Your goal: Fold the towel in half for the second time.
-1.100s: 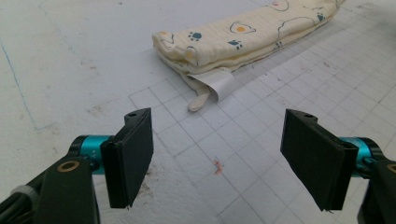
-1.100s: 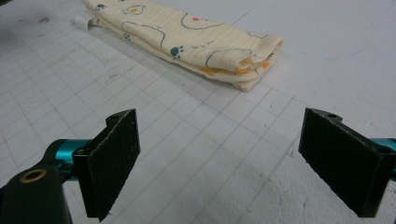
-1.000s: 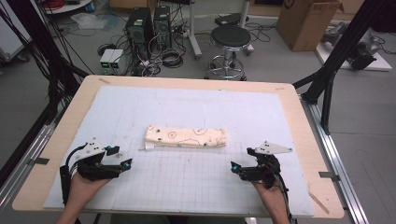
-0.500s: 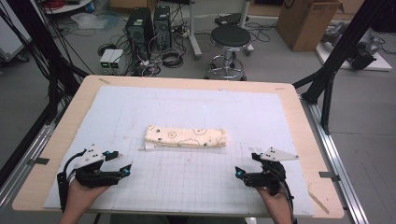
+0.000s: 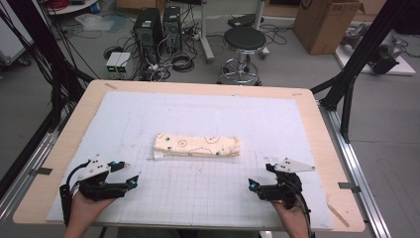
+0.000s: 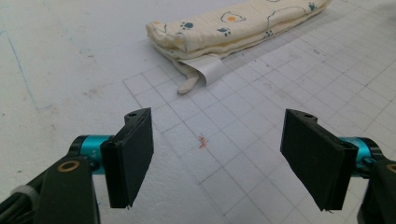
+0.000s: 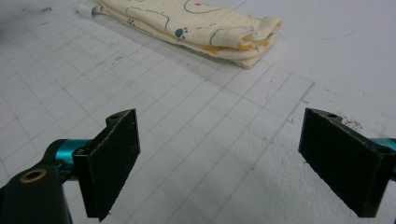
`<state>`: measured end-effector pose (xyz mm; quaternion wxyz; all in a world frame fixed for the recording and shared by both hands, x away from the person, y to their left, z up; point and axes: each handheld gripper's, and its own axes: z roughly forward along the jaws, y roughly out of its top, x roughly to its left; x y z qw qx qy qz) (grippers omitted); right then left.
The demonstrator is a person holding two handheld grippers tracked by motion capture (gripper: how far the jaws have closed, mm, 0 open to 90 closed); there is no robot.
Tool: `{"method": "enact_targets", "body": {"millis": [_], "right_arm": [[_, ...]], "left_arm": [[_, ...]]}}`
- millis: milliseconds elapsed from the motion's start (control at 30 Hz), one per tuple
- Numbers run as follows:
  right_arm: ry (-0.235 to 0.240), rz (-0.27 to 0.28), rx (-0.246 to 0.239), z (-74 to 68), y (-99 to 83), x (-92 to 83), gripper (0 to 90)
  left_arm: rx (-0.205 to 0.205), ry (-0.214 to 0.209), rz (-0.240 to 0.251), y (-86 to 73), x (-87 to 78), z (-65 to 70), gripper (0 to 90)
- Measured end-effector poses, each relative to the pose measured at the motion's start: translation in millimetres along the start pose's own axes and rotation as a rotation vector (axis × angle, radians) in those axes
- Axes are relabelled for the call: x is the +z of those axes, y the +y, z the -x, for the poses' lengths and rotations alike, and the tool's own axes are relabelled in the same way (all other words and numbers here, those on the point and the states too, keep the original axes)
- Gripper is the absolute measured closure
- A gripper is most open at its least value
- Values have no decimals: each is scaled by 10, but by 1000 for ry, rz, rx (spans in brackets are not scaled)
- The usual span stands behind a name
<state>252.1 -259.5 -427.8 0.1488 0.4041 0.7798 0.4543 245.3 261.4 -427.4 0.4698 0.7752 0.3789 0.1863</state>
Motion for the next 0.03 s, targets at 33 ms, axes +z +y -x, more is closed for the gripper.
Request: {"method": "enact_targets", "body": {"millis": [33], "right_arm": [[2, -1, 0, 4, 1, 2, 120]], "left_arm": [[1, -2, 1, 1, 7, -3, 262]]}}
